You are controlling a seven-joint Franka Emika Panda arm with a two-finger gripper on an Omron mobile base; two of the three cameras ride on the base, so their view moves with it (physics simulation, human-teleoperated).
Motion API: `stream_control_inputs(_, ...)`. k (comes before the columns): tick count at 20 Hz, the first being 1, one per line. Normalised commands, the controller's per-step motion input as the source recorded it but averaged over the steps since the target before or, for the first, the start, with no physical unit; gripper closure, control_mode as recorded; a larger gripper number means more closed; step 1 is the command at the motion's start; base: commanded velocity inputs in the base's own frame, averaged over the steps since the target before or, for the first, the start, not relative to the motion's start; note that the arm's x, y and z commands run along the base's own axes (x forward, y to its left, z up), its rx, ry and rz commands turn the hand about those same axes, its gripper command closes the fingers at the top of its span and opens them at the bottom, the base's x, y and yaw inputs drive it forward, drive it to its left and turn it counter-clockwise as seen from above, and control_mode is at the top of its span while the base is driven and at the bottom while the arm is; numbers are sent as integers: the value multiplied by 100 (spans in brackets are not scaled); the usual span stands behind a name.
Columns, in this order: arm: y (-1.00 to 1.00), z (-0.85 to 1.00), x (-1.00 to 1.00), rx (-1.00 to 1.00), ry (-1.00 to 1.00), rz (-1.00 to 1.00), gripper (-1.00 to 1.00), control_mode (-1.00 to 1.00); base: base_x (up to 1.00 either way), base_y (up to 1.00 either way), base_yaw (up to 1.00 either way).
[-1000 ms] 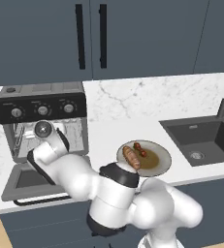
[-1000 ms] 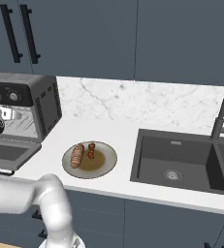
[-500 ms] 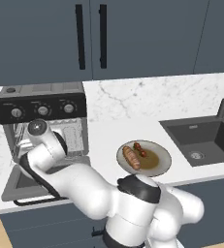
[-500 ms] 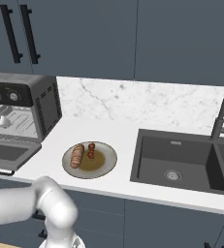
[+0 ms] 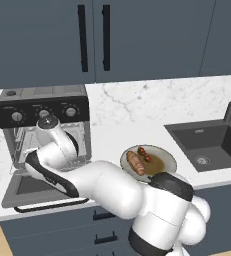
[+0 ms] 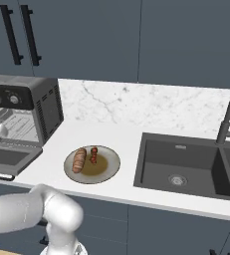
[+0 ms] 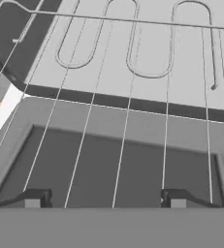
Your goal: Pick up the kebab skewer and baguette bread, and place them inside the toaster oven. Close the toaster oven door and start by setting the timer.
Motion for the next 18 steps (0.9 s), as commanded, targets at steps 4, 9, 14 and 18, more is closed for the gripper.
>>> stream_control_inputs(4, -64, 64, -100, -1, 6, 0, -100, -100, 0, 0, 0)
stream_control_inputs(9, -94, 96, -100, 2, -12, -1, -100, -100, 0, 0, 0)
stream_control_inputs(14, -100, 32, -55, -1, -1, -8, -100, -100, 0, 0, 0)
stream_control_inputs(18, -100, 4, -1, -2, 10, -2, -100, -100, 0, 0, 0)
